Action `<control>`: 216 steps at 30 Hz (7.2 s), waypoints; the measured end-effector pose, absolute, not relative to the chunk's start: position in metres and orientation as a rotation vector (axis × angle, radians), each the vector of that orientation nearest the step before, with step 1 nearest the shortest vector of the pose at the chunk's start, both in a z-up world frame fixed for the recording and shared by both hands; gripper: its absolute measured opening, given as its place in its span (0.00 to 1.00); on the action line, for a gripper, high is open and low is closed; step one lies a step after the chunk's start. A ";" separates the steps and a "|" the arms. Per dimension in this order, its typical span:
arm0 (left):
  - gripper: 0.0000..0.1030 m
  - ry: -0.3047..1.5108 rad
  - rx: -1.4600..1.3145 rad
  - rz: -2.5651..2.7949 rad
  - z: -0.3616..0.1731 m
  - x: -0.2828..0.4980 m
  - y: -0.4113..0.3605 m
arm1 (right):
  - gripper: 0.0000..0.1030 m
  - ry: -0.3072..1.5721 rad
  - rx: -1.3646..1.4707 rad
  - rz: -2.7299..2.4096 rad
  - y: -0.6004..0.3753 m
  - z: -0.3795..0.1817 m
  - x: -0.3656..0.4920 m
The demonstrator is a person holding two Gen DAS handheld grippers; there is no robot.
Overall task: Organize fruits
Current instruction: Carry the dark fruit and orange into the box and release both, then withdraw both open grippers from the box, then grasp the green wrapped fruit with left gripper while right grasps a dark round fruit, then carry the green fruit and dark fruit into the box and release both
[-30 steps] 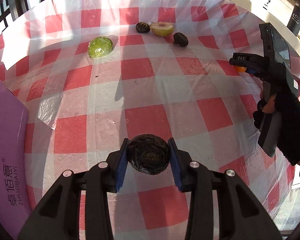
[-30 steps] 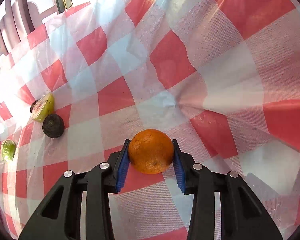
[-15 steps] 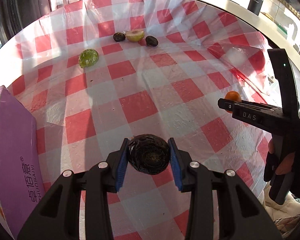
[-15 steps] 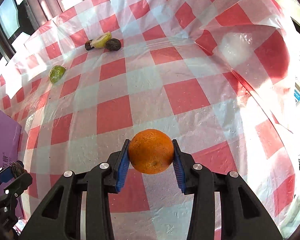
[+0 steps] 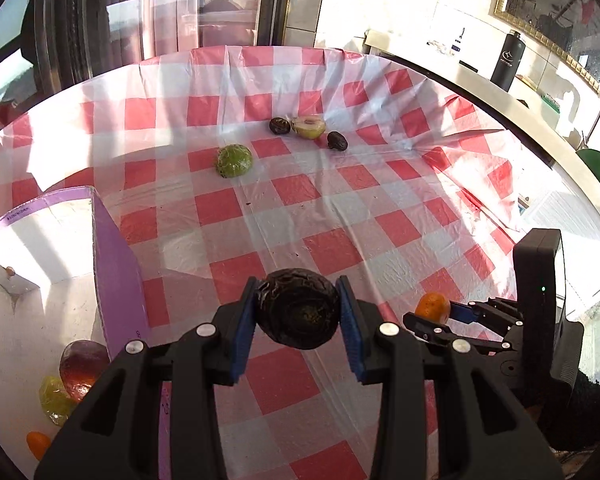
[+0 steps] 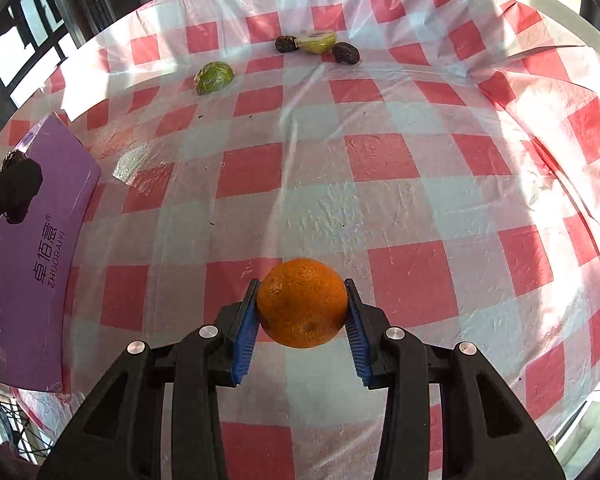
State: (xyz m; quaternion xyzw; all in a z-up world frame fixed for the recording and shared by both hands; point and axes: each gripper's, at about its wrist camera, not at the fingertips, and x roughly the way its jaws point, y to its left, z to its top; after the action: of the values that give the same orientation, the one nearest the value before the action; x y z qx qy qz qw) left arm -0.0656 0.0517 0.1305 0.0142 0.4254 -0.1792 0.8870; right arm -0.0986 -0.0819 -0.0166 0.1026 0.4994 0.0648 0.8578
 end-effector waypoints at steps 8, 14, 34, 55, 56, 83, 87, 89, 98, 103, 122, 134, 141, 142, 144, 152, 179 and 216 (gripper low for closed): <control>0.37 0.851 -0.063 -0.294 0.143 -0.068 0.124 | 0.39 1.005 0.126 0.237 -0.020 0.006 -0.098; 0.37 0.869 -0.096 -0.219 0.140 -0.078 0.176 | 0.39 0.957 0.102 0.309 0.017 0.030 -0.094; 0.37 0.977 -0.143 0.035 0.118 -0.108 0.294 | 0.39 0.731 -0.149 0.716 0.151 0.112 -0.118; 0.38 1.064 -0.163 0.086 0.092 -0.129 0.325 | 0.40 0.854 -0.241 0.782 0.188 0.080 -0.140; 0.39 1.063 -0.158 0.086 0.092 -0.129 0.325 | 0.40 0.855 -0.243 0.778 0.188 0.079 -0.140; 0.69 1.096 -0.081 0.068 0.085 -0.120 0.309 | 0.72 0.816 -0.266 0.886 0.187 0.074 -0.141; 0.74 1.084 -0.073 0.022 0.087 -0.123 0.305 | 0.70 0.820 -0.205 0.919 0.179 0.080 -0.132; 0.77 1.090 -0.071 0.017 0.089 -0.122 0.304 | 0.71 0.817 -0.163 0.907 0.169 0.088 -0.125; 0.94 0.957 -0.142 0.141 0.146 -0.091 0.273 | 0.72 0.843 0.159 0.579 0.045 0.081 -0.071; 0.98 0.891 -0.128 0.028 0.170 -0.046 0.198 | 0.72 0.938 0.214 0.373 -0.029 0.040 -0.045; 0.98 1.170 -0.056 0.041 0.019 0.095 0.023 | 0.76 0.920 0.145 0.192 -0.171 -0.055 0.134; 0.98 1.131 -0.107 0.156 -0.010 0.165 0.024 | 0.38 0.859 0.115 0.268 -0.170 -0.052 0.211; 0.98 1.092 -0.107 0.163 -0.012 0.210 0.016 | 0.38 0.860 0.157 0.287 -0.180 -0.051 0.213; 0.98 1.090 -0.102 0.168 -0.014 0.216 0.016 | 0.38 0.860 0.163 0.291 -0.183 -0.051 0.213; 0.98 1.077 -0.084 0.183 -0.015 0.226 0.014 | 0.38 0.860 0.178 0.298 -0.186 -0.052 0.214; 0.56 1.035 -0.024 0.103 -0.004 0.238 -0.004 | 0.38 0.862 0.173 0.297 -0.190 -0.050 0.214; 0.56 1.172 0.005 -0.336 0.043 -0.075 -0.040 | 0.37 0.951 0.193 0.251 -0.143 -0.026 0.015; 0.56 0.857 0.071 -0.310 0.157 -0.102 0.117 | 0.37 0.890 0.245 0.313 -0.010 0.062 -0.114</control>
State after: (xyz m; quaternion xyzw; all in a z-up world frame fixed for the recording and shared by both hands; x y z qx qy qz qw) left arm -0.1020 0.1165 0.1567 0.0343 0.4138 -0.1496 0.8974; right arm -0.1137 -0.0101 0.0616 0.1179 0.4276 0.1502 0.8836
